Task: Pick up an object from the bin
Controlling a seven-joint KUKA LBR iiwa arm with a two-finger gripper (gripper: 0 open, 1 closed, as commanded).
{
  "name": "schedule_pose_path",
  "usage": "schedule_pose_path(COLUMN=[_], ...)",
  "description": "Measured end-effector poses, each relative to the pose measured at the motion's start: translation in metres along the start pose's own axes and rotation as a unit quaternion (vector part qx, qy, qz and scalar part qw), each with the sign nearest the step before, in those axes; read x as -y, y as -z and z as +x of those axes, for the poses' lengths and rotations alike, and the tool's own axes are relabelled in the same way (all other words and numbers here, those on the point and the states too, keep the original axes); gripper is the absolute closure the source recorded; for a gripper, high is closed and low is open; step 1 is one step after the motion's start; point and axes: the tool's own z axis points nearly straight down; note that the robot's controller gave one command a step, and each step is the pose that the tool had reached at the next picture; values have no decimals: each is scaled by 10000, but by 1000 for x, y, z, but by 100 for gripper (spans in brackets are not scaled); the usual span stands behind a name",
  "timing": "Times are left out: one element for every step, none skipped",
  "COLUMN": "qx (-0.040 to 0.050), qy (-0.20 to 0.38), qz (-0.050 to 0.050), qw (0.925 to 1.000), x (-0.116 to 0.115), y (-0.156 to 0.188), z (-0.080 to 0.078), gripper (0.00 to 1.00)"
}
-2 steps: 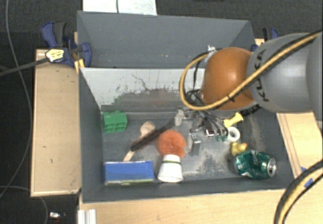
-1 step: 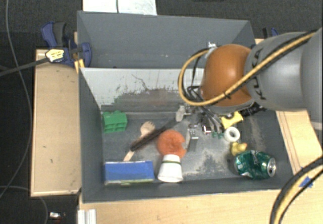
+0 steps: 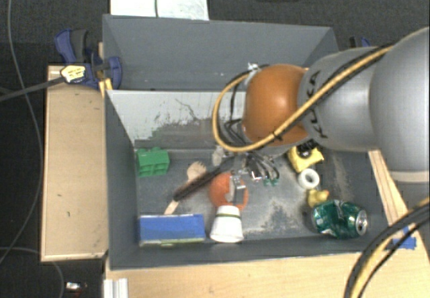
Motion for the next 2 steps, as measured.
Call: schedule_pose_path(qx=[5,48], qy=[1055,1176], qz=[1,-20], qw=[9944,9930], x=[-14,0], y=[-8,-20], z=[0,-11], gripper=[0,100])
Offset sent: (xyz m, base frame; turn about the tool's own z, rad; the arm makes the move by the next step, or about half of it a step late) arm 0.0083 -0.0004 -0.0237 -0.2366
